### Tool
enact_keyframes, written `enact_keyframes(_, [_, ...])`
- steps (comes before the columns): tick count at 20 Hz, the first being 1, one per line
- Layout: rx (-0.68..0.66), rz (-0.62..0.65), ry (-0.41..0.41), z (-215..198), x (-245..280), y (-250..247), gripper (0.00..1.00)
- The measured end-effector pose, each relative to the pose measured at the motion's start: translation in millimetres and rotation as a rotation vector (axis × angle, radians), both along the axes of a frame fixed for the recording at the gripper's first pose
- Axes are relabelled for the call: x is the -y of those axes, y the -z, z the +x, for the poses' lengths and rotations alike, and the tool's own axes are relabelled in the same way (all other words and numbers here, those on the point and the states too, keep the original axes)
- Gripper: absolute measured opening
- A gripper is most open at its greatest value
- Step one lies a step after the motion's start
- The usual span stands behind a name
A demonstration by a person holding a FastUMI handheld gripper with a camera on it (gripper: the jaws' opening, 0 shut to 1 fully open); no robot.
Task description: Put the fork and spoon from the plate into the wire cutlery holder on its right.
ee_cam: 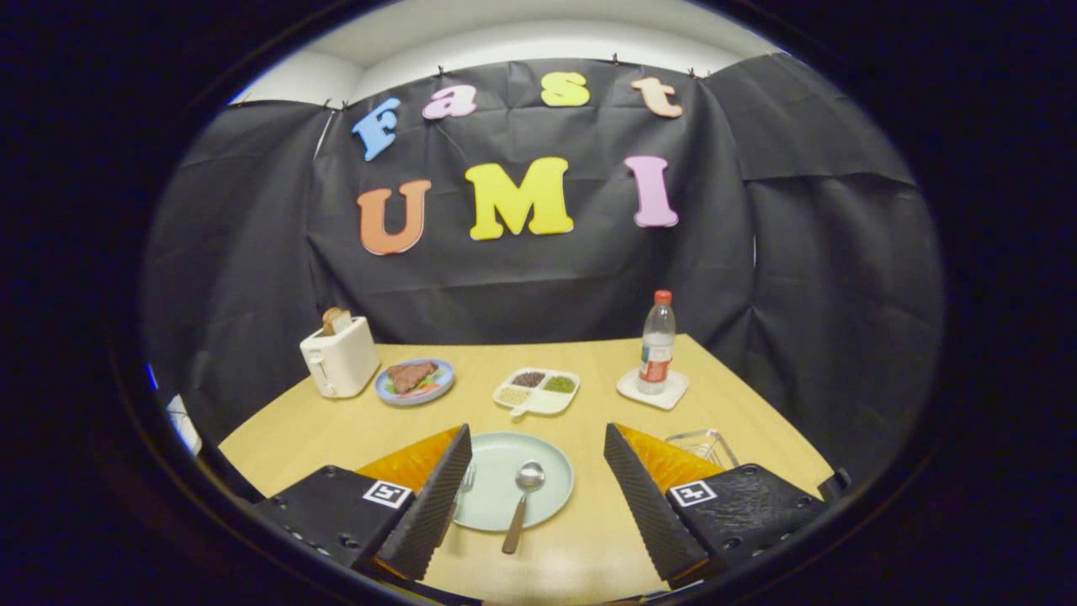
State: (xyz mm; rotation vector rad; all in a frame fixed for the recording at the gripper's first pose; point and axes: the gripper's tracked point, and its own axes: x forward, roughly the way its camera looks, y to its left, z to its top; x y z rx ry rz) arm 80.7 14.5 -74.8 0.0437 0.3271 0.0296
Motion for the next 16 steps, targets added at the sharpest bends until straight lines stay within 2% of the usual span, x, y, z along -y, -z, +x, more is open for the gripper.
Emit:
enact_keyframes(5, [-0.106,-0.003,0.004,23,-12,27,0.95])
enact_keyframes(10, [-0.236,-0.085,0.009,44,-25,63,0.95])
enact_keyframes(16, [-0.382,-0.181,0.072,54,-19,93,0.94])
